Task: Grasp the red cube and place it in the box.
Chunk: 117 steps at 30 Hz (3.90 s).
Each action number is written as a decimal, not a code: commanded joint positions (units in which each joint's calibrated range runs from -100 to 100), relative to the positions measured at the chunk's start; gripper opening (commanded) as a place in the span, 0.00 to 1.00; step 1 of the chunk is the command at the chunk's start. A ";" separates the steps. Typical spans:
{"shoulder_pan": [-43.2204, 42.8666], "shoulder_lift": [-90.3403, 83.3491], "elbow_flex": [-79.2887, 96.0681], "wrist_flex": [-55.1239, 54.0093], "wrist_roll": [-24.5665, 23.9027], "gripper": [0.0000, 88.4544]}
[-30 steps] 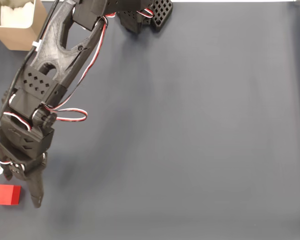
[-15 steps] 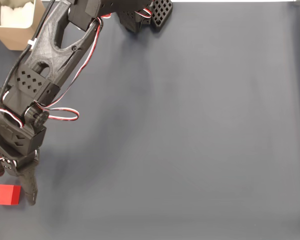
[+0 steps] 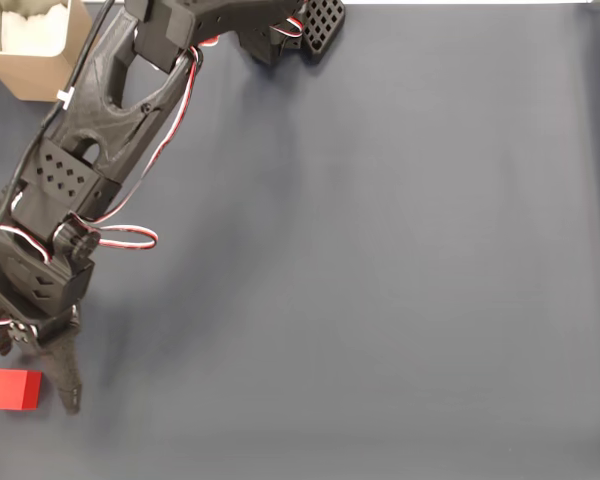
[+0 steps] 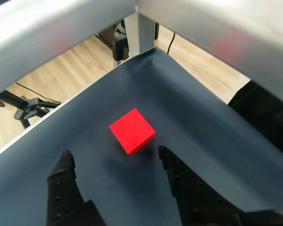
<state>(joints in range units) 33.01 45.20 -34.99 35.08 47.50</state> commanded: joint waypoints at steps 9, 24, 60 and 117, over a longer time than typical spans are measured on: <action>1.22 1.94 -6.34 -3.28 0.54 0.49; 1.72 4.19 -6.34 -7.87 0.63 0.50; -2.61 6.79 -10.17 -8.12 -0.15 0.50; -3.40 -8.20 -1.23 -0.17 2.49 0.09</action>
<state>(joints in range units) 30.56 45.38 -35.53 31.90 49.74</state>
